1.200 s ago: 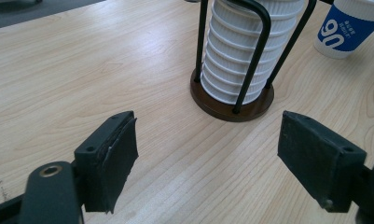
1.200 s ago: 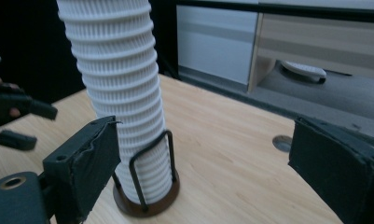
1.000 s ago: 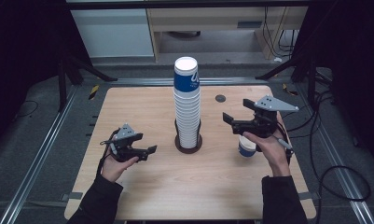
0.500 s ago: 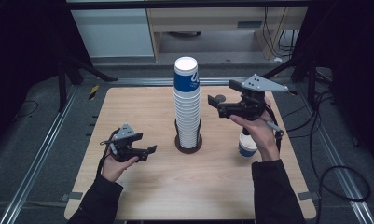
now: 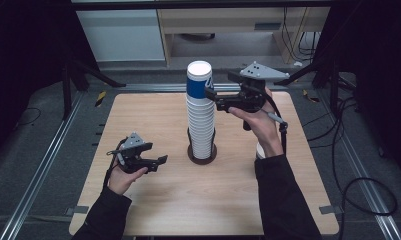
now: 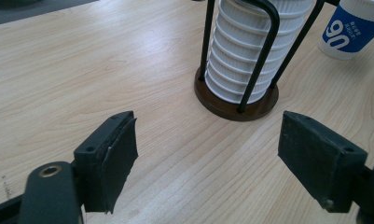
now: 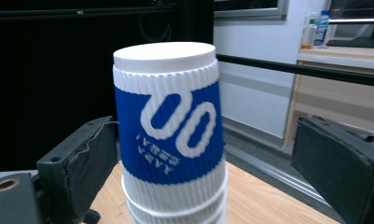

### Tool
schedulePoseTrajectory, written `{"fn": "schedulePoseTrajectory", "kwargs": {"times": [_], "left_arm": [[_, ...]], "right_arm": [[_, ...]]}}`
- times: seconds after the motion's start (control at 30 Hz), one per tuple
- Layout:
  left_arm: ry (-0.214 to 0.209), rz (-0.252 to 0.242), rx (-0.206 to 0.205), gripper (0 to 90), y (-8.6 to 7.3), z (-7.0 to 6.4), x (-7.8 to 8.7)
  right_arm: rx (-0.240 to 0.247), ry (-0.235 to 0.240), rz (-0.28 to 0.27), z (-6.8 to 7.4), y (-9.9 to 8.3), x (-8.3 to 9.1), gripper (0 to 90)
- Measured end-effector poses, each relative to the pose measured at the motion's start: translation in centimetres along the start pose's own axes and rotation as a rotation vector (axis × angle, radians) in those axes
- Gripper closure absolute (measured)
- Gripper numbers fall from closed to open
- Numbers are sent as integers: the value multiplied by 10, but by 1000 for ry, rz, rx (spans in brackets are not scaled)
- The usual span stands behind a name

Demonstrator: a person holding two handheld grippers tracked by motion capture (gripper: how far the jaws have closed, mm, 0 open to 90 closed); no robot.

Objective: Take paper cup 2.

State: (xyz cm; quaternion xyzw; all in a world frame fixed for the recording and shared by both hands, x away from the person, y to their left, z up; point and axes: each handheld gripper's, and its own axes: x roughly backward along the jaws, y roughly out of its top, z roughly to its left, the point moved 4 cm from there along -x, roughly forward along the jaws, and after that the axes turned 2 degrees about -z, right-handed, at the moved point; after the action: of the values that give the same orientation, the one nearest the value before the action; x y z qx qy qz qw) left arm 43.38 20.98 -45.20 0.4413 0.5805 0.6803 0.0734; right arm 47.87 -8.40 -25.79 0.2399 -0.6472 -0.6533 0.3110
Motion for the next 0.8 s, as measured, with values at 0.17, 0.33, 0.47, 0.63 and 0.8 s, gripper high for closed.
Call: {"fn": "schedulePoseTrajectory", "kwargs": {"times": [0.17,0.33,0.47,0.63,0.8], "left_arm": [[-2,2,1,189,0,0,0],[-1,8,-1,188,-1,0,-2],[-3,3,0,188,-1,0,-1],[-2,-1,4,188,0,0,-1],[-3,-1,4,188,0,0,-1]], "right_arm": [[2,24,11,6,-1,-13,67],[14,40,15,12,-2,-26,67],[14,39,25,15,-6,-38,69],[3,40,33,16,-12,-49,86],[12,43,48,18,-17,-58,123]]}}
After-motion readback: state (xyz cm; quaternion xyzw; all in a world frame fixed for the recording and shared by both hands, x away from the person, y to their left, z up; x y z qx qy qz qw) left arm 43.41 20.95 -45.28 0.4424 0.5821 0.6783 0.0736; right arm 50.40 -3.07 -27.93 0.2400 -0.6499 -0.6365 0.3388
